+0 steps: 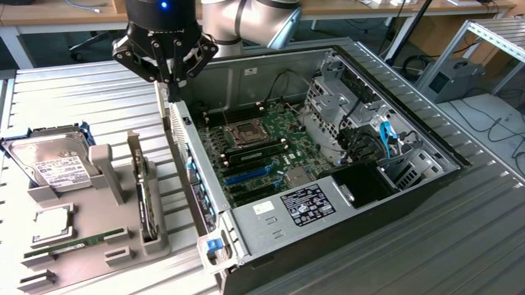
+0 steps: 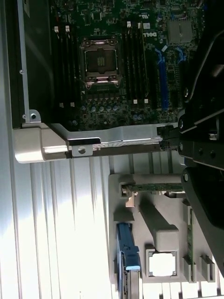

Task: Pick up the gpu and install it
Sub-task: 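Reach for the gpu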

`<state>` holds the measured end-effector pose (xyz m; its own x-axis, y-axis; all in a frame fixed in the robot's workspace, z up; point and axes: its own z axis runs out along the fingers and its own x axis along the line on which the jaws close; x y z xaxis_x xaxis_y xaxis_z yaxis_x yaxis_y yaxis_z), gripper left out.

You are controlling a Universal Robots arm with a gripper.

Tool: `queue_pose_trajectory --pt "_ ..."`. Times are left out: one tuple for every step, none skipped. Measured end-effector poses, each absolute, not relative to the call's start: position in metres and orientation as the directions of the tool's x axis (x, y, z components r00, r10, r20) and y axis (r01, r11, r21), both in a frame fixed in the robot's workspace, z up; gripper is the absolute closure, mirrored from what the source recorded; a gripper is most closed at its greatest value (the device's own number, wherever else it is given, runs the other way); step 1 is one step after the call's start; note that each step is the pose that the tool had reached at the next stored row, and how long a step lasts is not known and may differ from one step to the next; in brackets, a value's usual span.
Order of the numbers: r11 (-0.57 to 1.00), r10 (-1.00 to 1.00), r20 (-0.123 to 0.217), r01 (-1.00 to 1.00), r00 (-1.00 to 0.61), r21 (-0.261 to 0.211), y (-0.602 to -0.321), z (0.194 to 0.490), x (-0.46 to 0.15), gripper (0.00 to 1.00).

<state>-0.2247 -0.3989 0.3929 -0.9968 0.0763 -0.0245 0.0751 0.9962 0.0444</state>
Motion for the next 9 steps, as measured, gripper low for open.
queue_pose_trajectory --pt "0.996 0.076 -0.025 0.075 -0.997 0.044 -0.399 0.3929 -0.2258 0.89" --pt "0.996 0.076 -0.025 0.075 -0.997 0.044 -0.3989 0.3929 -0.2263 0.89" --pt "0.996 0.076 -0.025 0.075 -0.997 0.044 -0.3989 0.3929 -0.2268 0.89" --pt "0.996 0.076 -0.024 0.075 -0.997 0.044 -0.399 0.3929 -0.2273 0.89" --pt "0.996 0.076 -0.024 0.075 -0.997 0.044 -0.399 0.3929 -0.2279 0.89" --pt "0.996 0.076 -0.024 0.075 -0.997 0.044 -0.399 0.393 -0.2285 0.89" --pt "0.996 0.076 -0.024 0.075 -0.997 0.044 -0.3989 0.3929 -0.2289 0.89" --pt "0.996 0.076 -0.024 0.075 -0.997 0.044 -0.3989 0.3929 -0.229 0.89" --pt "0.996 0.076 -0.025 0.075 -0.997 0.044 -0.3989 0.3929 -0.2294 0.89"
